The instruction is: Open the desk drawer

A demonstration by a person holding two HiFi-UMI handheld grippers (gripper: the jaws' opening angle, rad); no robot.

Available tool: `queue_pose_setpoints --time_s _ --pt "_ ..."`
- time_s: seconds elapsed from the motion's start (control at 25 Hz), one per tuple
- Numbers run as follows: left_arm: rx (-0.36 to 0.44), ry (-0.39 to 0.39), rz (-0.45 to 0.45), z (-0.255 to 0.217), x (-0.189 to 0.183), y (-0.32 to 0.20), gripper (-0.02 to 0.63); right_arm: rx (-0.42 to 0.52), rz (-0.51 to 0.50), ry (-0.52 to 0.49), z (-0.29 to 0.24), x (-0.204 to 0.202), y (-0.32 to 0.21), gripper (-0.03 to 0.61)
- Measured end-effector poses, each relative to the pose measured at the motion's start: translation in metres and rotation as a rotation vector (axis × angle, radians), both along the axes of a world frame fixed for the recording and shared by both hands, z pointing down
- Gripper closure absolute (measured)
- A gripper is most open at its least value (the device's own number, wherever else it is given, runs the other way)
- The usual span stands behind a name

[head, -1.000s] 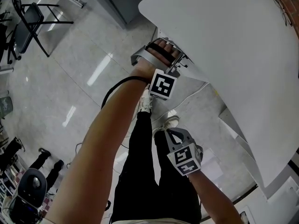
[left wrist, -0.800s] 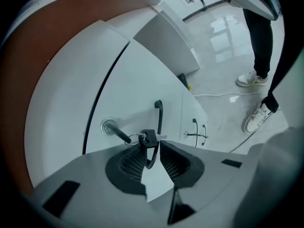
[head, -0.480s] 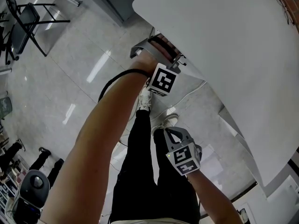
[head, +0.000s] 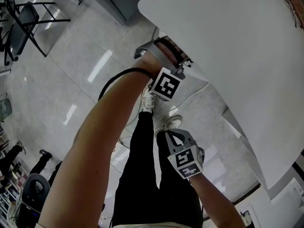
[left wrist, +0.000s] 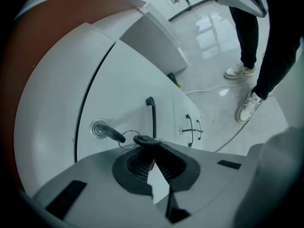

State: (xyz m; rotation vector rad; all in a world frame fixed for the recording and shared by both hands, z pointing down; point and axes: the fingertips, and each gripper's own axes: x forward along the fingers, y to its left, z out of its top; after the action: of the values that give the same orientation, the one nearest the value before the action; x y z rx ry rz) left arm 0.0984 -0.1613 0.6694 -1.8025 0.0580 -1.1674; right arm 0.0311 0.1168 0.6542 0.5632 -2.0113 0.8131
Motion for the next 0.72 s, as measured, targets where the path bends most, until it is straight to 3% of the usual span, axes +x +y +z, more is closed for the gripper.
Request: queue_pose_setpoints --time_s 0.16,0.36,0.56,0.72 --pt "-0.017 0.021 0.022 -0.002 0.0 0.005 0.6 0.004 0.002 -0.005 -0.002 -0.005 -0.003 0.563" --pt "-0.017 -0.027 0.038 -0.002 -0.004 0.006 0.601 0.01 0.015 -0.01 -0.007 -0.004 -0.006 0.563" --pt "-0.067 0.057 0.049 -0.007 -0.001 0.017 0.603 0.011 0.019 -0.017 -0.008 -0.005 -0.009 0.563" --pt "-0.105 0.073 0.026 -0.007 -0.003 0.024 0.601 0.008 0.008 -0.02 -0.006 -0.008 -0.006 0.563"
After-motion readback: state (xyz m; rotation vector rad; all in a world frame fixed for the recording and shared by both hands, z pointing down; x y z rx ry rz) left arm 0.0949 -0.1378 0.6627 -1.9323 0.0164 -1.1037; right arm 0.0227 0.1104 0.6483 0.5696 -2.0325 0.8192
